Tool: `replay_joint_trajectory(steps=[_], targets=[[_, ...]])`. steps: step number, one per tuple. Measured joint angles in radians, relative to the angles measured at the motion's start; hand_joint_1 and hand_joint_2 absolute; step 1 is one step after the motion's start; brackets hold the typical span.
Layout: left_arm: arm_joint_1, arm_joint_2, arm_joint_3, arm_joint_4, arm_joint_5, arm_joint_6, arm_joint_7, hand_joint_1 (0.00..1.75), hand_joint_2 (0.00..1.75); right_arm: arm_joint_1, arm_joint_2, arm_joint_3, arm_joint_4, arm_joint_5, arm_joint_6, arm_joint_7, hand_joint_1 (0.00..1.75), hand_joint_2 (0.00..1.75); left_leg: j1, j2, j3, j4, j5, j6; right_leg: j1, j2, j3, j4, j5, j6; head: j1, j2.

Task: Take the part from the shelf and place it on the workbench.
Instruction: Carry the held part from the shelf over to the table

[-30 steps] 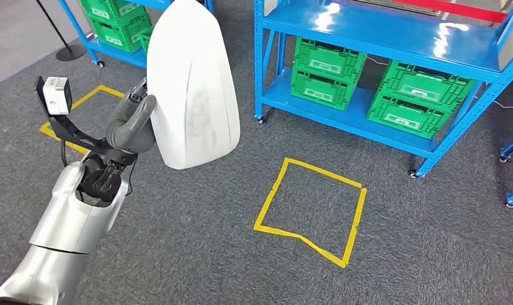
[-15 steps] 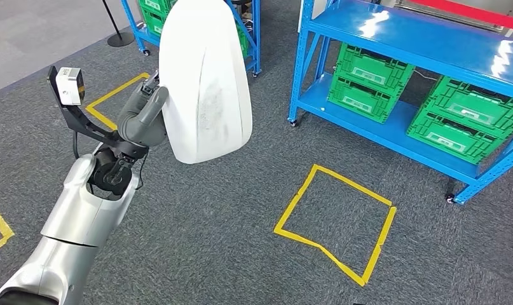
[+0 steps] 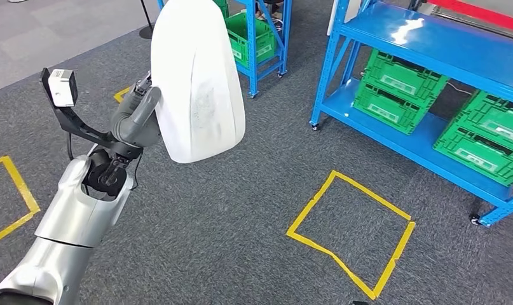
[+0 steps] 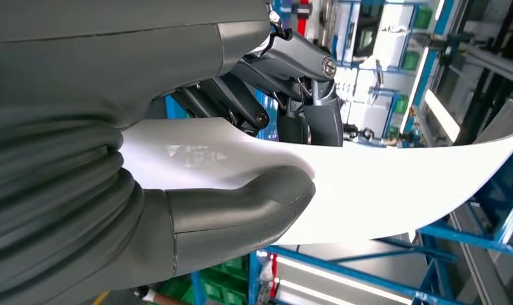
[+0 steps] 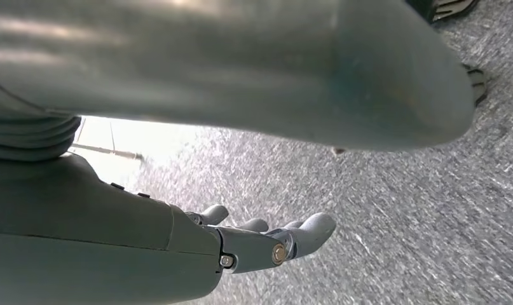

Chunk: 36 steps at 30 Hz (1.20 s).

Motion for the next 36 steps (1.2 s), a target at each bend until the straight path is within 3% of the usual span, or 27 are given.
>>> replay_joint_trajectory(steps=[1,3,5,6,7,8,9,12,14,16,17,19,21,23,24,25,27,29,31,32,34,36], targets=[[0.004,0.006,0.0,0.001,-0.007,-0.001,-0.007,1.75,1.75,0.0,0.0,0.0,0.0,0.002,0.003,-0.002,0.0,0.0,0.002,-0.01,0.001,-0.003,0.002,0.006,-0.001,-0.003,0.002,0.0,-0.002,0.006,0.0,0.0],[0.009,0.015,0.0,0.0,-0.021,-0.003,-0.018,1.75,1.75,0.0,0.0,0.0,0.0,0.006,0.008,-0.003,0.0,0.0,0.007,-0.029,0.005,-0.01,0.008,0.017,-0.005,0.025,-0.009,0.03,-0.026,0.016,0.0,0.0],[0.017,0.019,0.001,-0.003,-0.033,-0.004,-0.022,1.75,1.75,0.003,0.0,0.0,0.0,0.01,0.009,0.001,0.0,0.0,0.009,-0.049,0.005,-0.013,0.01,0.025,-0.006,0.071,-0.06,0.139,-0.082,0.02,0.003,0.0],[0.024,0.021,0.002,-0.006,-0.039,-0.004,-0.022,1.75,1.75,0.005,0.0,0.0,0.0,0.011,0.009,0.003,0.0,0.0,0.008,-0.059,0.004,-0.012,0.009,0.028,-0.005,0.083,-0.094,0.208,-0.111,0.02,0.005,0.0],[0.034,0.024,0.004,-0.009,-0.044,-0.004,-0.02,1.75,1.75,0.007,0.0,0.0,0.0,0.013,0.009,0.006,0.0,0.0,0.007,-0.071,0.004,-0.011,0.009,0.028,-0.004,0.088,-0.123,0.261,-0.126,0.019,0.005,0.0],[0.045,0.028,0.008,-0.015,-0.047,-0.003,-0.018,1.75,1.75,0.009,-0.001,0.0,0.0,0.014,0.009,0.008,0.0,0.0,0.007,-0.082,0.004,-0.009,0.008,0.028,-0.003,0.09,-0.137,0.28,-0.121,0.018,0.005,0.0],[0.054,0.033,0.012,-0.022,-0.051,-0.002,-0.016,1.75,1.75,0.01,-0.001,0.0,0.0,0.015,0.009,0.009,0.0,0.0,0.007,-0.093,0.004,-0.007,0.008,0.028,-0.003,0.091,-0.13,0.257,-0.097,0.017,0.006,0.0],[0.07,0.043,0.025,-0.049,-0.062,0.003,-0.009,1.75,1.75,0.01,-0.001,0.0,0.0,0.016,0.009,0.009,0.0,0.0,0.008,-0.126,0.0,0.005,0.003,0.018,-0.006,0.127,-0.046,0.067,-0.005,0.011,0.006,0.0],[0.075,0.046,0.033,-0.067,-0.069,0.007,-0.005,1.75,1.75,0.008,0.0,0.0,0.0,0.018,0.009,0.005,0.0,0.0,0.008,-0.143,-0.006,0.008,0.003,0.006,-0.004,0.143,-0.023,0.015,0.003,0.004,0.006,0.0],[0.086,0.054,0.042,-0.082,-0.079,0.013,-0.001,1.75,1.75,0.007,0.0,0.0,0.0,0.023,0.009,0.001,0.0,0.0,0.009,-0.154,-0.009,0.004,0.007,-0.007,-0.002,0.127,-0.02,0.011,0.006,-0.007,0.006,0.0],[0.092,0.06,0.048,-0.09,-0.082,0.015,0.0,1.75,1.75,0.006,0.001,0.0,0.0,0.027,0.01,-0.001,0.0,0.0,0.009,-0.146,-0.012,0.007,0.005,-0.013,-0.003,0.119,-0.016,0.007,0.009,-0.014,0.006,0.0],[0.101,0.071,0.059,-0.1,-0.088,0.017,-0.001,1.75,1.75,0.006,0.002,0.0,0.0,0.031,0.011,-0.003,0.0,0.0,0.008,-0.104,-0.041,0.065,-0.029,-0.024,-0.006,0.102,-0.01,-0.001,0.014,-0.027,0.0,0.0],[0.111,0.078,0.065,-0.104,-0.092,0.017,-0.004,1.75,1.75,0.008,0.002,0.0,0.0,0.033,0.012,-0.003,0.0,0.0,0.011,-0.066,-0.103,0.193,-0.09,-0.033,-0.004,0.084,-0.008,-0.002,0.013,-0.034,-0.005,0.0],[0.126,0.083,0.067,-0.107,-0.094,0.017,-0.006,1.75,1.75,0.009,0.002,0.0,0.0,0.035,0.012,-0.003,0.0,0.0,0.016,-0.057,-0.148,0.281,-0.115,-0.039,-0.003,0.065,-0.008,-0.002,0.01,-0.036,-0.006,0.0],[0.132,0.086,0.068,-0.108,-0.094,0.017,-0.007,1.75,1.75,0.008,0.002,0.0,0.0,0.035,0.012,-0.002,0.0,0.0,0.018,-0.054,-0.143,0.271,-0.1,-0.04,-0.003,0.056,-0.007,-0.001,0.009,-0.035,-0.006,0.0],[0.136,0.088,0.069,-0.111,-0.094,0.017,-0.007,1.75,1.75,0.008,0.002,0.0,0.0,0.036,0.011,-0.001,0.0,0.0,0.019,-0.048,-0.118,0.224,-0.072,-0.039,-0.003,0.047,-0.005,-0.001,0.007,-0.033,-0.006,0.0],[0.138,0.091,0.074,-0.118,-0.095,0.017,-0.007,1.75,1.75,0.008,0.003,0.0,0.0,0.038,0.01,0.003,0.0,0.0,0.015,-0.014,-0.041,0.083,-0.016,-0.033,-0.001,0.03,0.001,0.0,0.0,-0.026,-0.006,0.0],[0.138,0.091,0.08,-0.126,-0.097,0.017,-0.006,1.75,1.75,0.007,0.003,0.0,0.0,0.042,0.009,0.007,0.0,0.0,0.009,0.005,-0.001,0.007,0.003,-0.018,0.004,0.015,0.005,0.0,-0.005,-0.015,-0.004,0.0],[0.139,0.091,0.084,-0.129,-0.1,0.016,-0.003,1.75,1.75,0.006,0.004,0.0,0.0,0.044,0.007,0.012,0.0,0.0,0.006,-0.012,-0.001,0.0,0.004,-0.002,0.004,0.0,0.009,-0.003,-0.006,-0.003,-0.003,0.0],[0.139,0.091,0.086,-0.13,-0.101,0.015,-0.001,1.75,1.75,0.006,0.004,0.0,0.0,0.044,0.006,0.013,0.0,0.0,0.007,-0.02,-0.001,-0.004,0.007,0.004,0.003,0.005,0.01,-0.001,-0.009,0.004,-0.003,0.0],[0.136,0.087,0.089,-0.134,-0.1,0.014,0.004,1.75,1.75,0.006,0.005,0.0,0.0,0.041,0.002,0.012,0.0,0.0,0.011,-0.037,0.002,-0.011,0.012,0.018,-0.002,0.042,-0.01,0.046,-0.04,0.014,-0.001,0.0],[0.133,0.075,0.089,-0.134,-0.099,0.013,0.008,1.75,1.75,0.007,0.006,0.0,0.0,0.038,-0.003,0.01,0.0,0.0,0.012,-0.054,0.002,-0.012,0.014,0.027,-0.003,0.082,-0.073,0.173,-0.098,0.019,0.002,0.0]])
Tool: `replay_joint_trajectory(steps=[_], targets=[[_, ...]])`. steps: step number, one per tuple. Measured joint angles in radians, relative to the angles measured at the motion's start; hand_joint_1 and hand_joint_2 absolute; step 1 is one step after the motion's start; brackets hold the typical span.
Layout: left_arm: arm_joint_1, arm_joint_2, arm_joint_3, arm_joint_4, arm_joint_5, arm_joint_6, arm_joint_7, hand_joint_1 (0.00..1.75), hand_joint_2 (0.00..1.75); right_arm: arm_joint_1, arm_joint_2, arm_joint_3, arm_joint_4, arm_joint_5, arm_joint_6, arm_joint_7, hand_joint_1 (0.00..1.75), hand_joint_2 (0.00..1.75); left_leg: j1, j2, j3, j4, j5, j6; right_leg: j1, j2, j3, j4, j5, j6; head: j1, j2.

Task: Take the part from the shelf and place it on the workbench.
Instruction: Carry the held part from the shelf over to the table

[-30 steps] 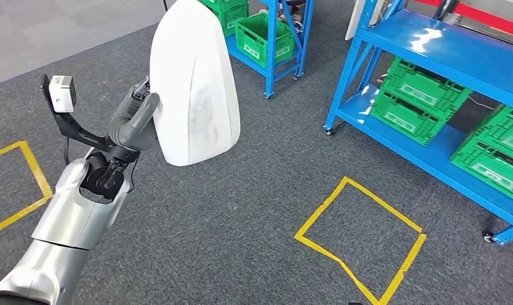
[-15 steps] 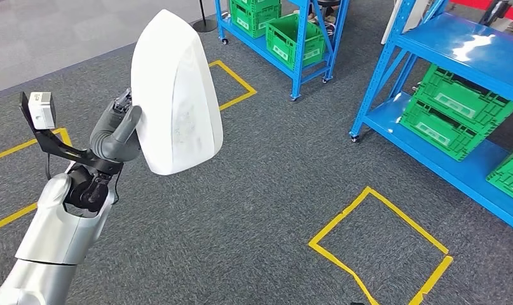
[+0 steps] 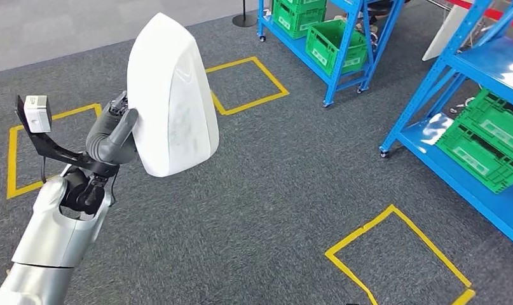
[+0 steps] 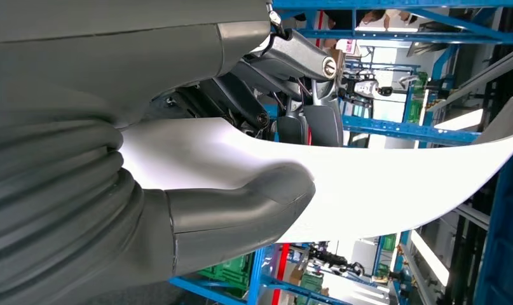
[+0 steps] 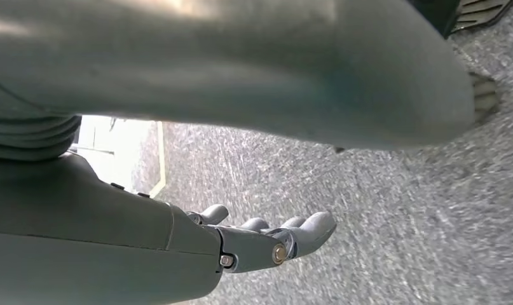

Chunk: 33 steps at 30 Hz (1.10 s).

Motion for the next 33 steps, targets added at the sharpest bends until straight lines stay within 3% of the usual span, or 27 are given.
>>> replay_joint_trajectory(steps=[2,3,5,7,8,10,11,13,15,16,17,18,19,21,23,24,26,28,29,31,32,33], targets=[[0.001,-0.01,-0.001,0.002,0.002,0.0,0.004,1.75,1.75,0.001,0.0,0.0,0.0,-0.002,-0.005,0.0,0.0,0.0,-0.002,-0.02,-0.001,0.002,0.0,0.003,0.001,0.009,-0.061,0.107,-0.028,0.003,0.002,0.0],[0.001,-0.012,-0.001,0.004,0.003,0.0,0.006,1.75,1.75,0.001,0.001,0.0,0.0,-0.004,-0.007,-0.001,0.0,0.0,-0.002,-0.03,-0.001,0.004,-0.001,0.002,0.001,0.01,-0.067,0.108,-0.015,0.002,0.002,0.0],[-0.002,-0.018,-0.001,0.01,0.008,0.0,0.009,1.75,1.75,0.001,0.001,0.0,0.0,-0.005,-0.01,-0.002,0.0,0.0,-0.001,-0.05,-0.002,0.009,-0.002,0.0,-0.001,0.02,-0.021,-0.002,0.055,-0.001,0.003,0.0],[-0.015,-0.026,-0.001,0.019,0.015,-0.001,0.012,1.75,1.75,-0.001,0.001,0.0,0.0,-0.007,-0.01,-0.002,0.0,0.0,-0.002,-0.07,-0.006,0.016,-0.003,-0.009,0.0,0.041,0.036,-0.127,0.103,-0.008,0.003,0.0],[-0.024,-0.029,-0.002,0.025,0.019,-0.001,0.014,1.75,1.75,-0.002,0.001,0.0,0.0,-0.008,-0.01,-0.001,0.0,0.0,-0.003,-0.078,-0.008,0.018,-0.003,-0.015,0.001,0.048,0.05,-0.157,0.109,-0.012,0.003,0.0],[-0.038,-0.032,-0.003,0.034,0.025,-0.001,0.015,1.75,1.75,-0.003,0.001,0.0,0.0,-0.008,-0.01,0.0,0.0,0.0,-0.002,-0.091,-0.012,0.014,0.0,-0.028,0.005,0.04,0.053,-0.166,0.111,-0.024,0.003,0.0],[-0.041,-0.033,-0.003,0.038,0.026,-0.001,0.015,1.75,1.75,-0.004,0.001,0.0,0.0,-0.008,-0.01,0.001,0.0,0.0,-0.001,-0.087,-0.013,0.015,0.001,-0.033,0.004,0.032,0.056,-0.169,0.114,-0.031,0.003,0.0],[-0.048,-0.033,-0.004,0.048,0.03,-0.001,0.015,1.75,1.75,-0.005,0.001,-0.002,0.0,-0.01,-0.011,0.001,0.0,0.0,-0.003,-0.054,-0.032,0.052,-0.023,-0.041,0.001,0.017,0.061,-0.177,0.121,-0.045,0.0,0.0],[-0.053,-0.038,-0.006,0.057,0.034,-0.003,0.013,1.75,1.75,-0.005,0.001,-0.005,0.0,-0.012,-0.012,0.001,0.0,0.0,-0.002,-0.014,-0.082,0.163,-0.083,-0.046,0.001,0.002,0.061,-0.18,0.123,-0.052,-0.004,0.0],[-0.053,-0.041,-0.008,0.061,0.034,-0.005,0.01,1.75,1.75,-0.004,0.001,-0.006,0.0,-0.012,-0.015,0.001,0.0,0.0,0.0,-0.007,-0.113,0.231,-0.114,-0.049,0.001,-0.007,0.061,-0.18,0.122,-0.053,-0.005,0.0],[-0.052,-0.044,-0.01,0.065,0.032,-0.007,0.007,1.75,1.75,-0.003,0.001,-0.007,0.0,-0.012,-0.016,0.0,0.0,0.0,0.003,-0.003,-0.136,0.28,-0.131,-0.052,0.001,-0.017,0.06,-0.18,0.122,-0.054,-0.005,0.0],[-0.05,-0.046,-0.011,0.07,0.028,-0.008,0.004,1.75,1.75,-0.002,0.001,-0.007,0.0,-0.012,-0.018,-0.002,0.0,0.0,0.005,-0.001,-0.143,0.297,-0.13,-0.054,0.001,-0.026,0.06,-0.18,0.121,-0.053,-0.005,0.0],[-0.049,-0.048,-0.012,0.073,0.023,-0.008,0.0,1.75,1.75,-0.002,0.001,-0.008,0.0,-0.012,-0.018,-0.004,0.0,0.0,0.007,0.003,-0.13,0.274,-0.112,-0.055,0.001,-0.035,0.061,-0.179,0.12,-0.052,-0.005,0.0],[-0.051,-0.05,-0.013,0.078,0.017,-0.008,-0.004,1.75,1.75,-0.002,0.001,-0.008,0.0,-0.012,-0.014,-0.008,0.0,0.0,0.009,0.031,-0.058,0.14,-0.054,-0.054,0.002,-0.05,0.063,-0.176,0.116,-0.045,-0.006,0.0],[-0.054,-0.053,-0.013,0.08,0.015,-0.008,-0.007,1.75,1.75,-0.002,0.001,-0.008,0.0,-0.011,-0.008,-0.013,0.0,0.0,0.004,0.056,-0.003,0.038,-0.024,-0.044,0.006,-0.063,0.065,-0.172,0.11,-0.034,-0.004,0.0],[-0.055,-0.055,-0.012,0.081,0.012,-0.008,-0.008,1.75,1.75,-0.002,0.001,-0.008,0.0,-0.01,-0.005,-0.015,0.0,0.0,0.001,0.059,0.005,0.022,-0.024,-0.038,0.007,-0.07,0.066,-0.171,0.108,-0.028,-0.002,0.0],[-0.056,-0.057,-0.009,0.082,0.007,-0.008,-0.01,1.75,1.75,-0.002,0.001,-0.008,0.0,-0.009,-0.004,-0.017,0.0,0.0,-0.002,0.037,0.003,0.02,-0.02,-0.023,0.006,-0.082,0.068,-0.174,0.106,-0.016,-0.001,0.0],[-0.058,-0.059,-0.007,0.083,0.005,-0.008,-0.011,1.75,1.75,-0.003,0.001,-0.008,0.0,-0.008,-0.003,-0.017,0.0,0.0,0.001,0.019,0.004,0.014,-0.014,-0.011,0.001,-0.056,0.059,-0.15,0.085,-0.004,0.0,0.0],[-0.06,-0.061,-0.006,0.083,0.005,-0.008,-0.012,1.75,1.75,-0.003,0.002,-0.008,0.0,-0.008,-0.003,-0.017,0.0,0.0,0.003,0.011,0.005,0.012,-0.013,-0.005,0.0,-0.032,0.04,-0.108,0.06,0.0,0.002,0.0],[-0.062,-0.066,-0.006,0.084,0.003,-0.007,-0.012,1.75,1.75,-0.001,0.002,-0.007,0.0,-0.007,-0.003,-0.017,0.0,0.0,0.001,-0.007,0.004,0.012,-0.013,0.001,0.001,0.002,-0.025,0.028,0.001,0.001,0.004,0.0],[-0.062,-0.068,-0.006,0.085,0.002,-0.007,-0.011,1.75,1.75,0.0,0.001,-0.008,0.0,-0.006,-0.003,-0.016,0.0,0.0,-0.001,-0.018,0.004,0.013,-0.013,0.002,0.002,0.007,-0.058,0.089,-0.018,0.0,0.005,0.0],[-0.062,-0.068,-0.006,0.087,0.001,-0.006,-0.009,1.75,1.75,0.001,0.001,-0.008,0.0,-0.005,-0.003,-0.015,0.0,0.0,-0.002,-0.029,0.004,0.014,-0.013,0.003,0.003,0.009,-0.077,0.119,-0.019,-0.003,0.005,0.0]])
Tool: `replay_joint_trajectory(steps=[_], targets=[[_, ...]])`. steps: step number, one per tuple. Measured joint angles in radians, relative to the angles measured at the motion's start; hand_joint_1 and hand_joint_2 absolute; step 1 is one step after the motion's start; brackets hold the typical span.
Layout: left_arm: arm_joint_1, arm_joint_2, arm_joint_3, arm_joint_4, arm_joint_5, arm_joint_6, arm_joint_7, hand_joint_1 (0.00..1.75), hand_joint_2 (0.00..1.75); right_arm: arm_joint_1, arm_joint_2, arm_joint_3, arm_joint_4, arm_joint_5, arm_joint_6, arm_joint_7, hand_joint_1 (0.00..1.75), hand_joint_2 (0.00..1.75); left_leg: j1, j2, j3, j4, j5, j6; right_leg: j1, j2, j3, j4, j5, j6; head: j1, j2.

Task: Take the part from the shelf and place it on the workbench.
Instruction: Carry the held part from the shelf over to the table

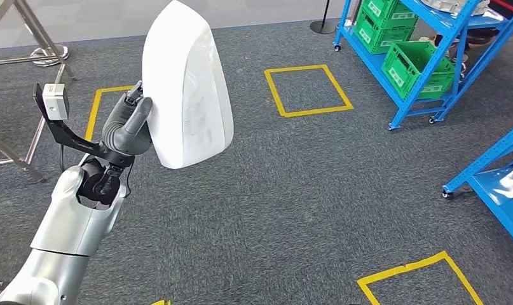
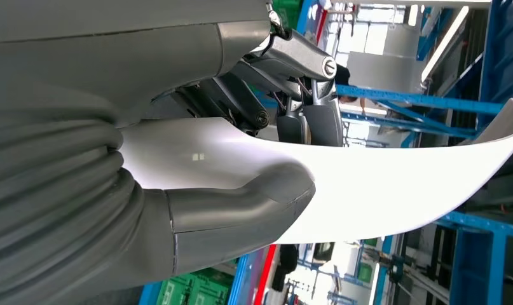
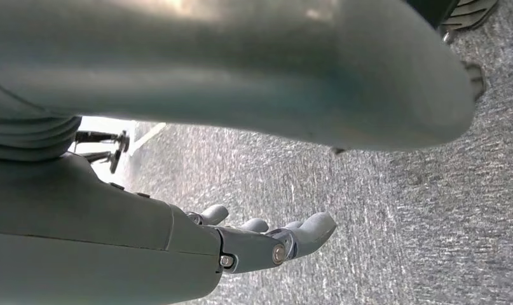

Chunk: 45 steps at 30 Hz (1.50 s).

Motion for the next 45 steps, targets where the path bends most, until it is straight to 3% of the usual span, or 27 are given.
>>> replay_joint_trajectory(steps=[1,2,4,6,8,10,11,13,15,16,17,19,21,24,26,28,29,30,31,32,34,36,38,43,45], targets=[[0.0,0.0,0.0,0.001,-0.001,0.001,0.002,1.75,1.75,0.0,0.0,0.0,0.0,0.001,0.0,0.002,0.0,0.0,-0.001,-0.011,0.0,0.001,0.0,0.0,0.001,0.002,0.001,-0.012,0.019,-0.003,0.0,0.0],[-0.001,0.0,0.001,0.002,-0.002,0.001,0.004,1.75,1.75,0.0,0.0,0.0,0.0,0.002,0.0,0.003,0.0,0.0,-0.001,-0.023,0.0,0.003,0.0,-0.001,0.001,0.007,0.023,-0.066,0.055,-0.008,0.0,0.0],[-0.007,0.001,0.001,0.004,-0.003,-0.001,0.006,1.75,1.75,-0.001,-0.001,0.0,0.0,0.002,0.0,0.007,0.0,0.0,-0.001,-0.043,-0.001,0.006,0.0,-0.005,0.001,0.039,0.088,-0.21,0.12,-0.016,0.0,0.0],[-0.013,0.001,0.001,0.008,-0.002,-0.004,0.006,1.75,1.75,-0.002,-0.001,0.0,0.0,0.002,0.001,0.012,0.0,0.0,0.0,-0.061,-0.005,0.007,0.001,-0.015,0.004,0.06,0.121,-0.282,0.139,-0.02,0.0,0.0],[-0.016,0.004,0.002,0.012,-0.001,-0.005,0.006,1.75,1.75,-0.003,-0.001,0.0,0.0,0.001,0.0,0.015,0.0,0.0,0.002,-0.077,-0.008,0.001,0.005,-0.03,0.006,0.046,0.125,-0.29,0.14,-0.027,0.0,0.0],[-0.016,0.009,0.004,0.014,-0.001,-0.006,0.005,1.75,1.75,-0.004,0.0,0.0,0.0,-0.002,0.0,0.013,0.0,0.0,0.001,-0.056,-0.017,0.015,-0.005,-0.041,0.003,0.028,0.133,-0.3,0.146,-0.04,-0.001,0.0],[-0.017,0.011,0.005,0.015,-0.002,-0.007,0.004,1.75,1.75,-0.003,0.0,-0.001,0.0,-0.004,0.0,0.012,0.0,0.0,-0.001,-0.033,-0.032,0.045,-0.024,-0.045,0.001,0.019,0.138,-0.305,0.149,-0.046,-0.003,0.0],[-0.014,0.013,0.006,0.019,-0.008,-0.009,-0.005,1.75,1.75,0.0,0.001,-0.002,0.0,-0.004,-0.001,0.009,0.0,0.0,0.0,0.014,-0.089,0.166,-0.086,-0.052,0.003,-0.002,0.14,-0.308,0.148,-0.054,-0.006,0.0],[-0.004,0.019,0.006,0.025,-0.016,-0.014,-0.017,1.75,1.75,0.004,0.001,-0.004,0.0,-0.002,-0.001,0.007,0.0,0.0,0.005,0.026,-0.142,0.272,-0.121,-0.058,0.004,-0.023,0.141,-0.307,0.146,-0.056,-0.006,0.0],[0.001,0.024,0.007,0.027,-0.019,-0.016,-0.023,1.75,1.75,0.005,0.001,-0.005,0.0,0.0,0.0,0.006,0.0,0.0,0.007,0.029,-0.144,0.276,-0.112,-0.06,0.004,-0.032,0.141,-0.307,0.145,-0.055,-0.006,0.0],[0.005,0.029,0.007,0.028,-0.021,-0.018,-0.028,1.75,1.75,0.005,0.001,-0.005,0.0,0.001,0.0,0.004,0.0,0.0,0.008,0.034,-0.124,0.238,-0.086,-0.061,0.004,-0.04,0.143,-0.306,0.143,-0.054,-0.007,0.0],[0.007,0.039,0.009,0.029,-0.022,-0.02,-0.034,1.75,1.75,0.005,0.002,-0.006,0.0,0.002,0.0,0.003,0.0,0.0,0.006,0.064,-0.049,0.098,-0.025,-0.056,0.006,-0.056,0.146,-0.302,0.136,-0.047,-0.007,0.0],[0.007,0.044,0.01,0.029,-0.022,-0.021,-0.036,1.75,1.75,0.005,0.002,-0.006,0.0,0.003,0.0,0.002,0.0,0.0,0.001,0.084,-0.003,0.01,0.0,-0.043,0.011,-0.071,0.149,-0.297,0.129,-0.037,-0.006,0.0],[0.008,0.05,0.011,0.029,-0.023,-0.022,-0.037,1.75,1.75,0.004,0.003,-0.006,0.0,0.003,0.0,0.002,0.0,0.0,-0.002,0.061,-0.001,-0.001,0.003,-0.023,0.01,-0.089,0.152,-0.295,0.123,-0.021,-0.006,0.0],[0.007,0.051,0.013,0.027,-0.023,-0.022,-0.038,1.75,1.75,0.003,0.004,-0.006,0.0,0.003,0.0,0.002,0.0,0.0,0.002,0.045,0.0,-0.006,0.006,-0.011,0.006,-0.062,0.137,-0.257,0.096,-0.011,-0.005,0.0],[0.007,0.05,0.014,0.027,-0.023,-0.022,-0.038,1.75,1.75,0.004,0.006,-0.006,0.0,0.003,0.0,0.002,0.0,0.0,0.004,0.029,0.0,-0.007,0.008,-0.004,0.003,-0.018,0.083,-0.138,0.036,-0.004,-0.003,0.0],[0.008,0.049,0.013,0.027,-0.024,-0.022,-0.037,1.75,1.75,0.005,0.006,-0.006,0.0,0.003,0.0,0.002,0.0,0.0,0.004,0.02,-0.001,-0.006,0.008,-0.003,0.003,-0.007,0.047,-0.067,0.008,-0.003,-0.002,0.0],[0.01,0.049,0.013,0.028,-0.024,-0.022,-0.037,1.75,1.75,0.006,0.006,-0.006,0.0,0.003,0.0,0.002,0.0,0.0,0.003,0.01,-0.002,-0.005,0.008,-0.002,0.004,-0.003,0.019,-0.015,-0.005,-0.003,-0.001,0.0],[0.012,0.049,0.013,0.028,-0.024,-0.022,-0.037,1.75,1.75,0.007,0.006,-0.006,0.0,0.003,0.0,0.002,0.0,0.0,0.003,0.0,-0.002,-0.004,0.008,-0.003,0.004,-0.002,0.007,0.001,0.0,-0.004,-0.001,0.0],[0.012,0.049,0.013,0.029,-0.024,-0.022,-0.037,1.75,1.75,0.008,0.006,-0.006,0.0,0.003,0.0,0.002,0.0,0.0,0.003,-0.01,-0.002,-0.002,0.009,-0.003,0.004,0.0,0.015,-0.023,0.024,-0.006,-0.001,0.0],[0.012,0.049,0.013,0.028,-0.025,-0.022,-0.037,1.75,1.75,0.007,0.006,-0.006,0.0,0.003,0.0,0.002,0.0,0.0,0.004,-0.029,-0.003,0.002,0.008,-0.006,0.0,0.021,0.078,-0.163,0.094,-0.01,-0.001,0.0],[0.011,0.049,0.013,0.028,-0.025,-0.022,-0.037,1.75,1.75,0.006,0.006,-0.006,0.0,0.003,0.0,0.002,0.0,0.0,0.004,-0.046,-0.007,0.005,0.01,-0.017,0.001,0.046,0.128,-0.27,0.129,-0.013,-0.001,0.0],[0.011,0.049,0.014,0.027,-0.025,-0.022,-0.037,1.75,1.75,0.006,0.006,-0.006,0.0,0.003,0.0,0.003,0.0,0.0,0.003,-0.059,-0.01,0.002,0.014,-0.028,0.006,0.045,0.133,-0.286,0.131,-0.019,0.0,0.0],[0.012,0.052,0.014,0.027,-0.025,-0.021,-0.037,1.75,1.75,0.005,0.006,-0.006,0.0,0.004,0.0,0.003,0.0,0.0,0.006,-0.07,-0.012,-0.005,0.02,-0.04,0.007,0.032,0.135,-0.289,0.136,-0.031,0.0,0.0],[0.017,0.058,0.015,0.021,-0.028,-0.016,-0.036,1.75,1.75,0.006,0.007,-0.006,0.0,0.008,-0.001,0.004,0.0,0.0,0.005,-0.026,-0.054,0.083,-0.032,-0.051,0.007,0.01,0.138,-0.296,0.143,-0.048,-0.003,0.0]])
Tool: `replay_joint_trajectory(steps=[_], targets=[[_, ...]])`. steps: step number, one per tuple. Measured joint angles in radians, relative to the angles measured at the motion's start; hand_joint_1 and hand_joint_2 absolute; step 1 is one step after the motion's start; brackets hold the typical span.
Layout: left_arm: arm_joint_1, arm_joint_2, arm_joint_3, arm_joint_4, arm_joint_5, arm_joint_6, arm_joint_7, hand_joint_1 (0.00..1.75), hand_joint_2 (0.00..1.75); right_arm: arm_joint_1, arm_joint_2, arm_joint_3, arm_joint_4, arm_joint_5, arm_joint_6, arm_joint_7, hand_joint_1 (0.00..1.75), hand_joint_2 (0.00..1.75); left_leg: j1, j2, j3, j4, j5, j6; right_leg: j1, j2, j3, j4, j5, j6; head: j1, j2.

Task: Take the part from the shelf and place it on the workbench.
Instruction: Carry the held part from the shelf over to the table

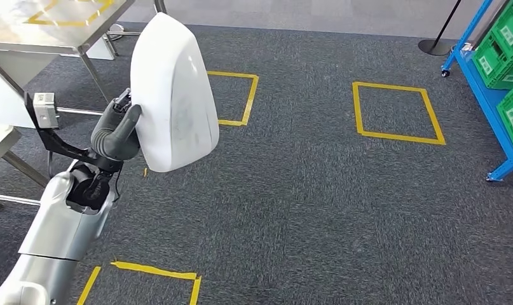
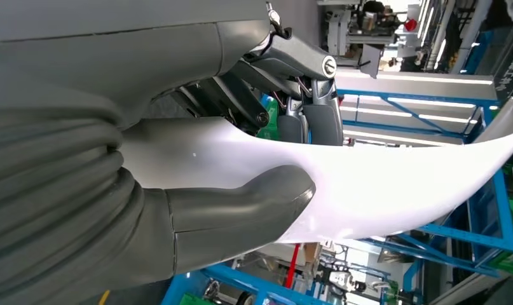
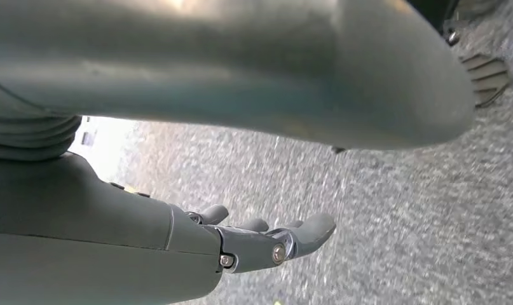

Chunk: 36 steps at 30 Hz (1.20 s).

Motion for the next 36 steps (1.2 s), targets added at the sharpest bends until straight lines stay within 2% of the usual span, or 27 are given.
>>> replay_joint_trajectory(steps=[2,3,4,5,7,8,9,10,12,14,16,17,18,19,20,21,23,24,25,27,29,30,31,33,34,35,36], targets=[[0.013,0.005,0.001,-0.007,-0.003,0.004,0.001,1.75,1.75,0.002,0.0,0.0,0.0,0.003,-0.001,0.001,0.0,0.0,0.0,0.049,-0.069,0.154,-0.078,-0.008,0.002,-0.026,-0.001,-0.004,0.003,-0.012,-0.003,0.0],[0.021,0.006,0.001,-0.009,-0.004,0.006,0.001,1.75,1.75,0.003,0.0,0.0,0.0,0.003,-0.001,0.0,0.0,0.0,0.001,0.051,-0.086,0.195,-0.09,-0.009,0.003,-0.035,-0.002,-0.004,0.003,-0.012,-0.004,0.0],[0.029,0.008,0.001,-0.013,-0.004,0.008,0.002,1.75,1.75,0.003,0.0,0.0,0.0,0.004,0.0,-0.001,0.0,0.0,0.001,0.053,-0.085,0.2,-0.084,-0.01,0.003,-0.044,-0.002,-0.003,0.003,-0.012,-0.004,0.0],[0.033,0.01,0.001,-0.017,-0.005,0.01,0.003,1.75,1.75,0.003,0.0,0.0,0.0,0.004,0.0,-0.003,0.0,0.0,0.001,0.057,-0.063,0.163,-0.061,-0.009,0.003,-0.053,-0.002,-0.003,0.002,-0.012,-0.004,0.0],[0.036,0.013,0.004,-0.03,-0.007,0.014,0.005,1.75,1.75,0.002,0.0,0.0,0.0,0.005,0.002,-0.006,0.0,0.0,-0.003,0.087,0.016,0.02,-0.006,-0.002,0.005,-0.071,0.0,0.0,-0.001,-0.008,-0.004,0.0],[0.035,0.013,0.006,-0.038,-0.008,0.016,0.006,1.75,1.75,0.001,0.001,0.0,0.0,0.006,0.003,-0.006,0.0,0.0,-0.006,0.101,0.048,-0.039,0.011,0.005,0.007,-0.079,0.0,0.002,-0.003,-0.004,-0.003,0.0],[0.035,0.013,0.008,-0.045,-0.008,0.018,0.007,1.75,1.75,0.001,0.001,0.0,0.0,0.006,0.004,-0.007,0.0,0.0,-0.009,0.111,0.066,-0.074,0.018,0.011,0.009,-0.087,0.0,0.004,-0.005,0.001,-0.003,0.0],[0.035,0.014,0.01,-0.052,-0.009,0.02,0.008,1.75,1.75,0.0,0.001,0.0,0.0,0.006,0.006,-0.007,0.0,0.0,-0.013,0.111,0.07,-0.085,0.017,0.017,0.01,-0.094,0.001,0.004,-0.006,0.005,-0.002,0.0],[0.035,0.018,0.014,-0.066,-0.01,0.024,0.012,1.75,1.75,-0.001,0.001,0.0,0.0,0.007,0.011,-0.008,0.0,0.0,-0.011,0.09,0.07,-0.089,0.024,0.028,0.009,-0.106,0.002,0.005,-0.008,0.016,-0.003,0.0],[0.032,0.02,0.017,-0.08,-0.011,0.029,0.016,1.75,1.75,-0.002,0.002,0.0,0.0,0.007,0.014,-0.008,0.0,0.0,-0.005,0.074,0.072,-0.095,0.031,0.039,0.006,-0.078,-0.011,0.04,-0.032,0.029,-0.001,0.0],[0.028,0.018,0.018,-0.088,-0.011,0.033,0.02,1.75,1.75,-0.002,0.003,0.0,0.0,0.007,0.013,-0.006,0.0,0.0,-0.001,0.057,0.071,-0.097,0.035,0.046,0.0,-0.031,-0.062,0.152,-0.09,0.04,0.002,0.0],[0.028,0.016,0.018,-0.088,-0.012,0.034,0.022,1.75,1.75,-0.002,0.003,0.0,0.0,0.008,0.012,-0.005,0.0,0.0,0.0,0.047,0.068,-0.096,0.035,0.047,-0.001,-0.019,-0.096,0.22,-0.118,0.044,0.003,0.0],[0.029,0.016,0.018,-0.089,-0.012,0.035,0.024,1.75,1.75,-0.001,0.003,-0.001,0.0,0.008,0.012,-0.004,0.0,0.0,0.0,0.037,0.066,-0.094,0.036,0.047,-0.002,-0.015,-0.123,0.271,-0.132,0.046,0.003,0.0],[0.03,0.015,0.018,-0.089,-0.012,0.035,0.024,1.75,1.75,0.0,0.003,-0.001,0.0,0.007,0.011,-0.003,0.0,0.0,0.0,0.027,0.064,-0.092,0.036,0.047,-0.003,-0.014,-0.135,0.288,-0.128,0.047,0.003,0.0],[0.03,0.015,0.018,-0.089,-0.012,0.036,0.025,1.75,1.75,0.0,0.003,-0.001,0.0,0.007,0.01,-0.003,0.0,0.0,0.001,0.016,0.063,-0.089,0.036,0.045,-0.004,-0.012,-0.125,0.263,-0.104,0.048,0.003,0.0],[0.03,0.015,0.018,-0.091,-0.012,0.037,0.025,1.75,1.75,0.0,0.003,-0.001,0.0,0.007,0.009,-0.003,0.0,0.0,0.002,0.006,0.062,-0.086,0.036,0.043,-0.006,-0.007,-0.096,0.201,-0.069,0.047,0.004,0.0],[0.027,0.015,0.018,-0.095,-0.012,0.037,0.025,1.75,1.75,-0.002,0.003,-0.002,0.0,0.006,0.006,-0.003,0.0,0.0,0.002,-0.013,0.058,-0.08,0.035,0.034,-0.01,0.024,-0.032,0.067,-0.018,0.045,0.004,0.0],[0.025,0.015,0.018,-0.097,-0.012,0.039,0.025,1.75,1.75,-0.003,0.004,-0.002,0.0,0.006,0.005,-0.003,0.0,0.0,0.002,-0.021,0.055,-0.079,0.035,0.027,-0.01,0.034,-0.014,0.028,-0.009,0.042,0.004,0.0],[0.024,0.015,0.018,-0.098,-0.011,0.04,0.024,1.75,1.75,-0.004,0.004,-0.002,0.0,0.006,0.004,-0.003,0.0,0.0,0.002,-0.028,0.052,-0.08,0.037,0.02,-0.008,0.039,-0.009,0.015,-0.011,0.037,0.004,0.0],[0.024,0.016,0.02,-0.098,-0.011,0.041,0.024,1.75,1.75,-0.004,0.004,-0.003,0.0,0.006,0.002,-0.004,0.0,0.0,0.002,-0.039,0.049,-0.085,0.042,0.006,-0.007,0.022,-0.007,0.01,-0.005,0.023,0.004,0.0],[0.023,0.019,0.022,-0.097,-0.01,0.042,0.023,1.75,1.75,-0.004,0.005,-0.004,0.0,0.006,0.002,-0.005,0.0,0.0,0.001,-0.013,0.033,-0.058,0.024,-0.002,-0.008,0.005,-0.003,0.002,0.002,0.006,0.002,0.0],[0.023,0.019,0.023,-0.097,-0.01,0.042,0.023,1.75,1.75,-0.004,0.005,-0.006,0.0,0.006,0.002,-0.005,0.0,0.0,0.001,0.01,0.014,-0.017,-0.001,-0.004,-0.009,-0.003,-0.002,-0.002,0.004,-0.001,0.0,0.0],[0.023,0.02,0.023,-0.097,-0.009,0.042,0.023,1.75,1.75,-0.003,0.005,-0.007,0.0,0.006,0.002,-0.005,0.0,0.0,0.001,0.033,-0.013,0.043,-0.035,-0.006,-0.007,-0.011,-0.003,-0.003,0.004,-0.005,-0.002,0.0],[0.025,0.02,0.023,-0.094,-0.009,0.042,0.023,1.75,1.75,-0.001,0.005,-0.01,0.0,0.006,0.002,-0.005,0.0,0.0,0.002,0.05,-0.068,0.169,-0.09,-0.01,-0.004,-0.03,-0.003,-0.002,0.003,-0.008,-0.003,0.0],[0.027,0.02,0.023,-0.093,-0.009,0.042,0.024,1.75,1.75,0.0,0.005,-0.01,0.0,0.006,0.002,-0.005,0.0,0.0,0.002,0.053,-0.079,0.198,-0.096,-0.011,-0.003,-0.04,-0.003,-0.002,0.002,-0.008,-0.003,0.0],[0.028,0.02,0.023,-0.092,-0.009,0.042,0.024,1.75,1.75,0.0,0.005,-0.01,0.0,0.006,0.002,-0.005,0.0,0.0,0.002,0.055,-0.07,0.186,-0.082,-0.011,-0.002,-0.05,-0.003,-0.001,0.002,-0.008,-0.003,0.0],[0.028,0.02,0.023,-0.091,-0.009,0.042,0.024,1.75,1.75,-0.001,0.005,-0.011,0.0,0.006,0.002,-0.005,0.0,0.0,0.002,0.061,-0.041,0.134,-0.052,-0.009,-0.002,-0.059,-0.002,0.0,0.0,-0.007,-0.003,0.0]])
